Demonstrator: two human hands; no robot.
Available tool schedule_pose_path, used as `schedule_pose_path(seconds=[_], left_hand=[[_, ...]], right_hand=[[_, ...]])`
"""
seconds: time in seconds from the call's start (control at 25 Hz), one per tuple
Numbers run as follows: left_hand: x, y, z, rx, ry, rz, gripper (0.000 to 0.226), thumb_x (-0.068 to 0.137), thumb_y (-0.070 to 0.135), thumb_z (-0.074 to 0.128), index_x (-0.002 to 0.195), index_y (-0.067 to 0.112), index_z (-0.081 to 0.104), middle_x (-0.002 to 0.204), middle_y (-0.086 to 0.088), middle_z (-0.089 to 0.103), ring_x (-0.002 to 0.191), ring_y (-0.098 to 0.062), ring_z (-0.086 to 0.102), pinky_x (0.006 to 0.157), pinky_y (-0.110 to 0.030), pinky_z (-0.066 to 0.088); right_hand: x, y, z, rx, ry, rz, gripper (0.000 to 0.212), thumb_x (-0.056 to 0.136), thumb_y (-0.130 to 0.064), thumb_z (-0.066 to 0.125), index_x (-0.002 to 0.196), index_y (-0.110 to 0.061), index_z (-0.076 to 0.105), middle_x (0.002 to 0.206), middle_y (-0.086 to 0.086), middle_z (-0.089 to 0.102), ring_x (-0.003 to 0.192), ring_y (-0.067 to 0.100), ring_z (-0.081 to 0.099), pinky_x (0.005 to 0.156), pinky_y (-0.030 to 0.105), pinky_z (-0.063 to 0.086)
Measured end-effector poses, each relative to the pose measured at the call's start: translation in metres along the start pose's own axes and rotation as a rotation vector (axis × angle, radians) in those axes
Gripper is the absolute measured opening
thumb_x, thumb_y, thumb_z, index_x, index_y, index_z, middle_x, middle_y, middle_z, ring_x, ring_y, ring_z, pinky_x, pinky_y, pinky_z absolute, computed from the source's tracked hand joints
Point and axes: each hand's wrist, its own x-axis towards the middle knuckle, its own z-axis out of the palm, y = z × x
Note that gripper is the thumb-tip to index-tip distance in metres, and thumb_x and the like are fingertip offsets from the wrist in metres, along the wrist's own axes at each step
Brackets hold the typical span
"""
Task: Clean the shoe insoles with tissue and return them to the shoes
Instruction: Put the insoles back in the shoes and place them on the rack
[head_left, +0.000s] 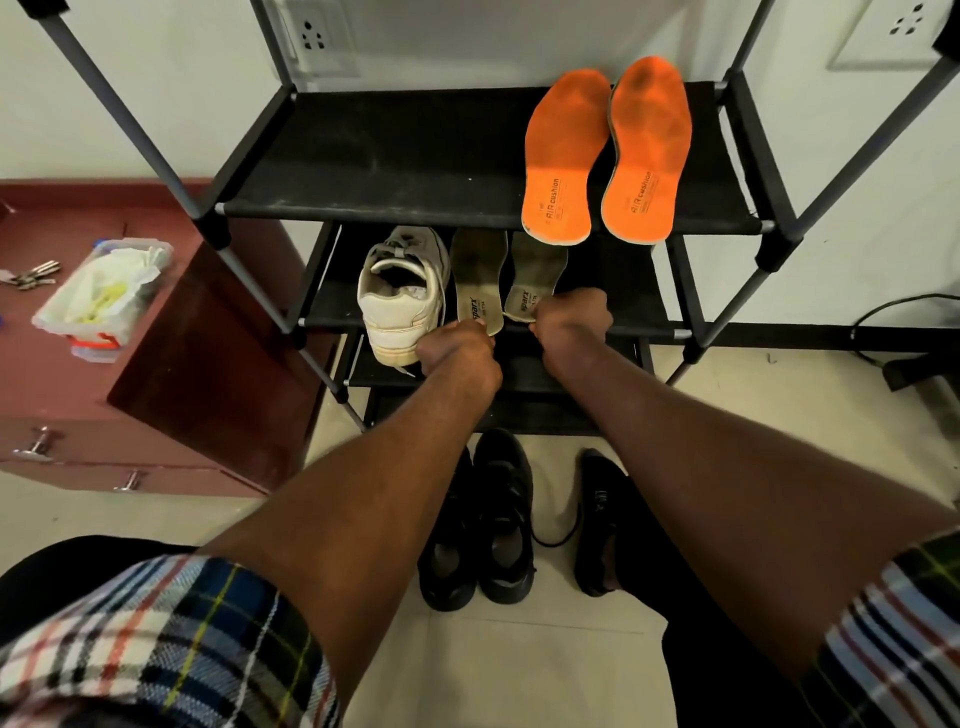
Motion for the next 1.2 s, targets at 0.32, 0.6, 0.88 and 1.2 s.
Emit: schedule_pose_path(seconds=[0.32, 0.6, 0.88, 1.2], left_hand=[[-0.007, 0.003, 0.002, 0.088, 0.124, -0.049, 0.034, 0.083, 0.014, 0.085, 0.114, 0.006, 0.071, 0.098, -0.011, 0.076, 0.077, -0.024, 0.075, 0.078, -0.036, 0.064], [-0.061, 0.014, 0.005, 0.255, 0.070, 0.310, 0.031, 0.099, 0.042, 0.060, 0.086, 0.017, 0.072, 0.084, -0.009, 0.077, 0.076, -0.027, 0.075, 0.071, -0.044, 0.065], [-0.121, 0.077, 0.044, 0.096, -0.152, 0.215, 0.026, 0.091, 0.032, 0.079, 0.081, 0.010, 0.070, 0.068, -0.008, 0.072, 0.054, -0.017, 0.064, 0.056, -0.031, 0.055], [-0.128, 0.053, 0.025, 0.160, -0.145, 0.250, 0.008, 0.092, 0.012, 0.076, 0.086, 0.008, 0.072, 0.078, -0.010, 0.077, 0.065, -0.022, 0.072, 0.066, -0.034, 0.063]], right_hand=[[-0.012, 0.001, -0.014, -0.123, -0.017, -0.090, 0.021, 0.091, -0.018, 0.071, 0.108, -0.006, 0.070, 0.116, 0.015, 0.069, 0.103, 0.033, 0.068, 0.076, 0.035, 0.053], [-0.033, -0.008, -0.078, 0.586, 0.116, 0.082, 0.028, 0.100, -0.018, 0.053, 0.107, 0.004, 0.068, 0.078, 0.014, 0.066, 0.062, 0.022, 0.059, 0.065, 0.034, 0.048], [-0.046, -0.054, -0.114, 0.719, -0.162, 0.129, 0.034, 0.091, -0.046, 0.074, 0.096, -0.013, 0.068, 0.088, 0.007, 0.078, 0.075, 0.018, 0.076, 0.063, 0.031, 0.055], [-0.069, -0.036, -0.116, 0.684, -0.121, 0.028, 0.024, 0.092, -0.004, 0.072, 0.112, -0.017, 0.068, 0.095, 0.009, 0.077, 0.066, 0.017, 0.073, 0.056, 0.027, 0.056]])
